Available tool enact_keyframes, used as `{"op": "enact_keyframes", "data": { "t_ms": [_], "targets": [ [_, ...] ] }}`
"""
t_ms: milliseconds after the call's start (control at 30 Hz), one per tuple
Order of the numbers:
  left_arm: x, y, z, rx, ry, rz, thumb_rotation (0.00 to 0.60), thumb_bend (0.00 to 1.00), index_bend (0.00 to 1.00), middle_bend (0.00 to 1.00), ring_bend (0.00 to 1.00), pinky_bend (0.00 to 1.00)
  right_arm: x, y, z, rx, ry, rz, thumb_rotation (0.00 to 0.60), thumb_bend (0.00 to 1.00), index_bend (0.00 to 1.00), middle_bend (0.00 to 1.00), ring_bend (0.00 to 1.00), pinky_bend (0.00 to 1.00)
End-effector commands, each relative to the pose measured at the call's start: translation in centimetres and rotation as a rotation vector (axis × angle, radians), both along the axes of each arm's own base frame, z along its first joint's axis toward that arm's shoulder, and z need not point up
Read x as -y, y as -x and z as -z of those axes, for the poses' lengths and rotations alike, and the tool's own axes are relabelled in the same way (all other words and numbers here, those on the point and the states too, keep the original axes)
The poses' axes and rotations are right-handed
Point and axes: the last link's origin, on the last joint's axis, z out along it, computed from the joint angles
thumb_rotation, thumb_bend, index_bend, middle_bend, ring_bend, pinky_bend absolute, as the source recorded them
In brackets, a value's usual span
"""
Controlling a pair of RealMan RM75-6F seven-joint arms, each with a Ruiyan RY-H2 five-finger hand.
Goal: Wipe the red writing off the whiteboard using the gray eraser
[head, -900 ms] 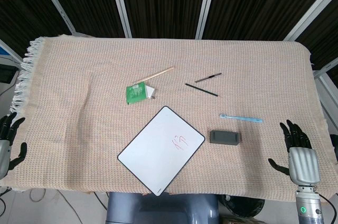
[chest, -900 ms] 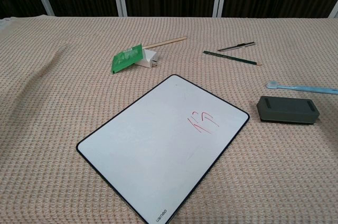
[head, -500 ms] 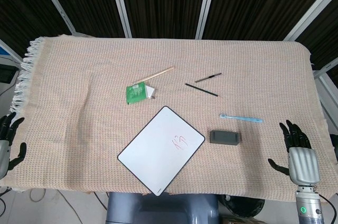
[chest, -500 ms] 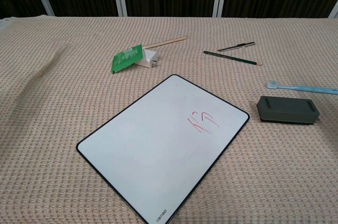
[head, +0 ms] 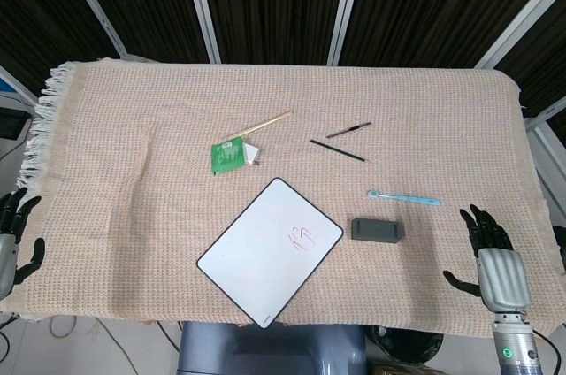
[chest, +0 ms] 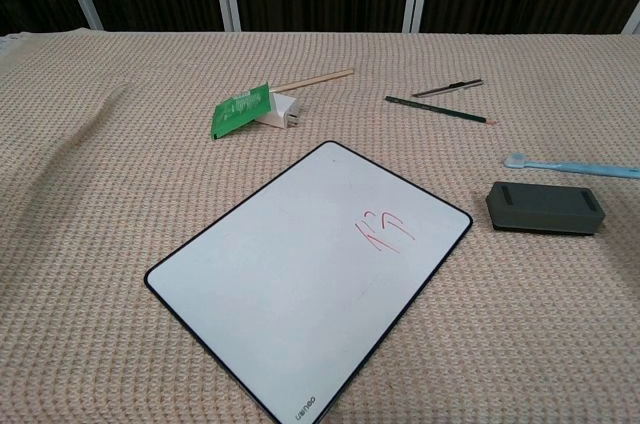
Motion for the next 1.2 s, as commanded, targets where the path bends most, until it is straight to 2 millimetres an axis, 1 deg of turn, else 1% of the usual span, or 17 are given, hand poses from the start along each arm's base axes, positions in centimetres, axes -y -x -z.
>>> {"op": "enact_keyframes", "data": {
  "t_ms": [33,133,267,367,500,600,733,867,1200],
  "targets": [
    [-0.1,0.1,0.0,-0.001,0.000,-0.006,0.600,0.49,0.11,0.01,0.00,0.00,0.1,0.0,-0.2,0.002,-0.033,-0.004,0.600,0.14,0.00,0.02,0.01,0.15],
    [-0.1,0.1,0.1,-0.004,0.005,-0.010,0.600,0.49,0.11,0.01,0.00,0.00,1.1,-0.2,-0.2,-0.012,-0.086,-0.010,0.600,0.13,0.00,0.02,0.01,0.15],
    [-0.2,0.1,0.3,-0.007,0.011,-0.010,0.600,0.49,0.11,0.01,0.00,0.00,3.5,-0.9,0.0,-0.022,-0.200,-0.026,0.600,0.13,0.00,0.02,0.01,0.15],
    [-0.3,0.2,0.3,-0.009,0.011,-0.017,0.600,0.49,0.11,0.01,0.00,0.00,5.4,-1.8,0.3,-0.003,-0.275,-0.037,0.600,0.13,0.00,0.03,0.02,0.15],
    [-0.4,0.3,0.2,-0.010,0.010,-0.022,0.600,0.49,0.11,0.01,0.00,0.00,7.7,-2.9,1.1,-0.026,-0.347,-0.045,0.600,0.13,0.00,0.08,0.07,0.16],
    [-0.4,0.3,0.2,-0.011,0.010,-0.024,0.600,0.49,0.11,0.01,0.00,0.00,9.4,-3.7,2.2,-0.047,-0.389,-0.037,0.600,0.13,0.00,0.13,0.11,0.20],
    [-0.4,0.4,0.2,-0.012,0.008,-0.028,0.600,0.49,0.11,0.01,0.00,0.00,10.4,-4.6,3.5,-0.060,-0.411,-0.036,0.600,0.13,0.04,0.16,0.15,0.22],
    [-0.4,0.4,0.1,-0.013,0.006,-0.032,0.600,0.49,0.11,0.01,0.00,0.00,11.2,-5.1,4.8,-0.068,-0.423,-0.029,0.600,0.16,0.10,0.21,0.20,0.26],
    [-0.4,0.5,0.2,-0.018,0.008,-0.040,0.600,0.49,0.11,0.01,0.00,0.00,11.8,-5.3,7.8,-0.069,-0.460,-0.004,0.600,0.21,0.17,0.27,0.27,0.33]
  ]
}}
